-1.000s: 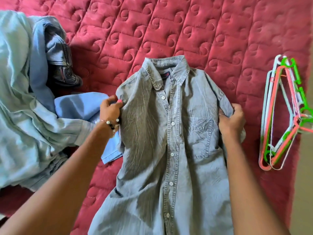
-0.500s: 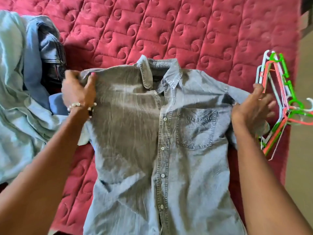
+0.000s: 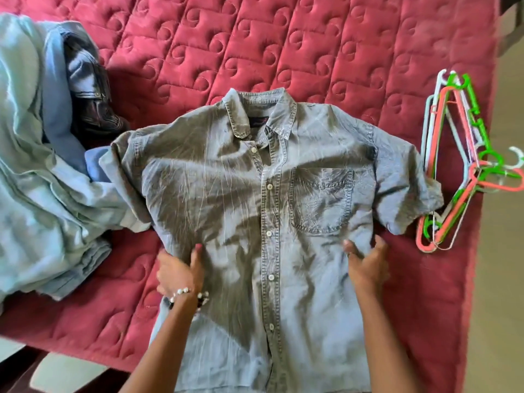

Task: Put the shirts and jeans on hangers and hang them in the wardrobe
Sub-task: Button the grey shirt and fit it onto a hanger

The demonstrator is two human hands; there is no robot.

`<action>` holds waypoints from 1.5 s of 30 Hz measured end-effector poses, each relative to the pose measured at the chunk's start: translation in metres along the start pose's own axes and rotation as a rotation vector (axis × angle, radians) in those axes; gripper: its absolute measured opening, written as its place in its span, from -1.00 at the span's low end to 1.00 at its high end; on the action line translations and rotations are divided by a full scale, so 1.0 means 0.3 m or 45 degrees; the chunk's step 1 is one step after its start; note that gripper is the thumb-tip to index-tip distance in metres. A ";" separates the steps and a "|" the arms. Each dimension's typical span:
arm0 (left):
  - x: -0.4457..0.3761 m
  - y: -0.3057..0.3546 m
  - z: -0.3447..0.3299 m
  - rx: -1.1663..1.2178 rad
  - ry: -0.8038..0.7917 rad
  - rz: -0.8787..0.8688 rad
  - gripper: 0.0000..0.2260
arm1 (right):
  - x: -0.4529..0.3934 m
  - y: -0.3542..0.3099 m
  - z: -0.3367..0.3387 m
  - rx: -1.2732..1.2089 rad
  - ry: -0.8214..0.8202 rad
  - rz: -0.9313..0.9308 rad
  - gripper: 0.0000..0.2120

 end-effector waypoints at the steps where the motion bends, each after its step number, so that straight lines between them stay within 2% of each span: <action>1: 0.008 -0.009 0.006 0.026 -0.029 -0.013 -0.43 | -0.009 0.003 0.013 -0.093 -0.079 -0.005 -0.44; 4: 0.004 0.009 0.071 0.348 -0.056 -0.048 -0.55 | -0.002 -0.002 0.053 -0.470 -0.239 -0.053 -0.71; 5: -0.018 0.013 0.081 0.445 -0.140 -0.067 -0.58 | 0.012 -0.004 0.061 -0.647 -0.292 -0.090 -0.78; 7: -0.048 -0.001 0.095 0.522 -0.455 -0.042 -0.55 | 0.047 0.009 0.072 -1.001 -0.453 -0.217 -0.85; 8: -0.068 -0.038 0.093 0.508 -0.640 0.030 -0.47 | 0.064 0.026 0.076 -1.100 -0.552 -0.289 -0.84; 10: -0.089 -0.122 0.099 0.383 -0.846 0.195 -0.23 | 0.085 0.100 0.080 -0.976 -0.693 -0.459 -0.77; 11: -0.076 -0.140 0.122 0.232 -0.849 0.201 -0.23 | 0.097 0.149 0.083 -0.777 -0.723 -0.508 -0.74; 13: -0.053 -0.167 0.167 -0.187 -0.756 0.181 -0.25 | 0.116 0.226 0.086 -0.323 -0.700 -0.504 -0.71; 15: -0.030 -0.184 0.192 -0.486 -0.606 0.160 -0.16 | 0.157 0.266 0.080 0.042 -0.629 -0.476 -0.67; 16: -0.007 -0.185 0.201 -0.579 -0.465 0.157 -0.19 | 0.189 0.259 0.092 0.274 -0.524 -0.440 -0.63; 17: 0.022 -0.180 0.207 -0.631 -0.240 0.150 -0.28 | 0.213 0.241 0.116 0.526 -0.319 -0.370 -0.62; 18: 0.053 -0.160 0.210 -0.693 -0.014 0.036 -0.43 | 0.242 0.197 0.139 0.707 -0.057 -0.219 -0.67; 19: 0.110 -0.114 0.210 -0.795 0.223 -0.183 -0.59 | 0.271 0.140 0.147 0.780 0.166 -0.007 -0.75; 20: 0.150 -0.075 0.173 -0.878 0.353 -0.474 -0.66 | 0.308 0.070 0.148 0.794 0.349 0.241 -0.78; 21: 0.203 -0.037 0.125 -0.940 0.421 -0.800 -0.63 | 0.329 0.034 0.118 0.749 0.392 0.472 -0.75; 22: 0.253 -0.018 0.055 -1.011 0.297 -1.126 -0.57 | 0.338 0.023 0.071 0.736 0.290 0.671 -0.68; 24: 0.346 -0.015 -0.104 -1.242 -0.199 -1.601 -0.54 | 0.335 0.063 -0.021 0.743 -0.084 0.836 -0.57; 25: 0.375 -0.019 -0.162 -1.391 -0.463 -1.645 -0.56 | 0.322 0.102 -0.061 0.707 -0.277 0.802 -0.57; 26: 0.387 -0.017 -0.208 -1.482 -0.646 -1.593 -0.58 | 0.304 0.137 -0.077 0.585 -0.446 0.736 -0.60; 27: 0.390 0.006 -0.236 -1.502 -0.725 -1.482 -0.62 | 0.279 0.164 -0.078 0.421 -0.564 0.646 -0.68; 28: 0.385 0.046 -0.266 -1.477 -0.725 -1.370 -0.67 | 0.246 0.182 -0.063 0.231 -0.643 0.553 -0.76; 30: 0.381 0.155 -0.309 -1.337 -0.675 -1.219 -0.78 | 0.165 0.183 0.005 -0.142 -0.683 0.368 -0.79; 35: 0.532 0.491 -0.445 -0.921 -0.685 -1.281 -0.85 | -0.062 0.207 0.348 -0.829 -0.259 0.143 -0.75; 39: 0.719 0.762 -0.564 -0.490 -0.670 -1.354 -0.89 | -0.315 0.320 0.582 -0.898 0.051 -0.073 -0.89; 42: 0.807 0.885 -0.670 -0.146 -0.694 -1.258 -0.93 | -0.482 0.350 0.634 -0.820 0.080 -0.126 -0.87; 45: 0.830 0.951 -0.764 0.033 -0.750 -1.130 -0.86 | -0.598 0.282 0.626 -0.657 0.048 -0.007 -0.87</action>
Point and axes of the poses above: each hand's wrist, its own x-axis away from the middle knuckle, its own z-axis out of the back of the hand, y = z × x, the point moved 5 cm from there along -x, towards the middle knuckle, and after that the axes turned 6 degrees about -y, right-handed, at the moved point
